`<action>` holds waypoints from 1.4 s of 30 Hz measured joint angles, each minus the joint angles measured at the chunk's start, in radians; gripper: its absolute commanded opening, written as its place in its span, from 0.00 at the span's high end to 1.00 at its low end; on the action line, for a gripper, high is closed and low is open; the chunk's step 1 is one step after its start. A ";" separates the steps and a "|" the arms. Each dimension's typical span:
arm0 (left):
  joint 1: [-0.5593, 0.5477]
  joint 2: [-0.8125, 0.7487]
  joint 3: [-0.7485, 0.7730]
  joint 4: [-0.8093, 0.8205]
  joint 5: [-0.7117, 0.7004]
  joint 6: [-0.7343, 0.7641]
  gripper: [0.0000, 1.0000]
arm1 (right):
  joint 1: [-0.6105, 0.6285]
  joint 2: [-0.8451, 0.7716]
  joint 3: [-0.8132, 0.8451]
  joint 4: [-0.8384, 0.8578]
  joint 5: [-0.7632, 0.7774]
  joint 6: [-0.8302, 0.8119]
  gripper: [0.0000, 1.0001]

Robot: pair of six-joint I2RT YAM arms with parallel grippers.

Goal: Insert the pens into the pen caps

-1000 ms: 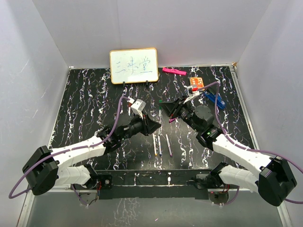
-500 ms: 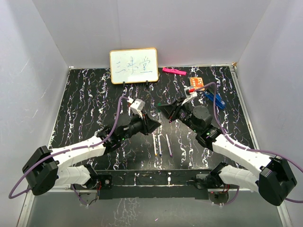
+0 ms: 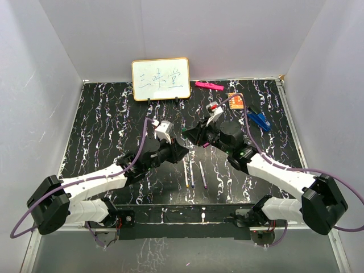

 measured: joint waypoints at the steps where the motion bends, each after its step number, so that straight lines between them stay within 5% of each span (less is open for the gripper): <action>1: -0.002 0.000 0.000 -0.013 -0.014 0.005 1.00 | 0.000 0.010 0.007 -0.009 -0.007 -0.009 1.00; 16: -0.011 -0.041 -0.004 -0.037 -0.069 0.076 1.00 | 0.014 0.024 0.018 -0.007 -0.001 -0.053 1.00; 33: -0.013 -0.085 -0.004 -0.091 -0.096 0.132 1.00 | 0.125 0.039 0.019 0.002 0.222 -0.056 1.00; 37: -0.012 -0.108 -0.012 -0.088 -0.120 0.125 1.00 | 0.134 0.040 0.060 -0.048 0.290 -0.022 0.80; 42: -0.006 -0.126 -0.023 -0.066 -0.155 0.089 1.00 | 0.149 0.059 0.162 -0.182 0.370 -0.025 0.73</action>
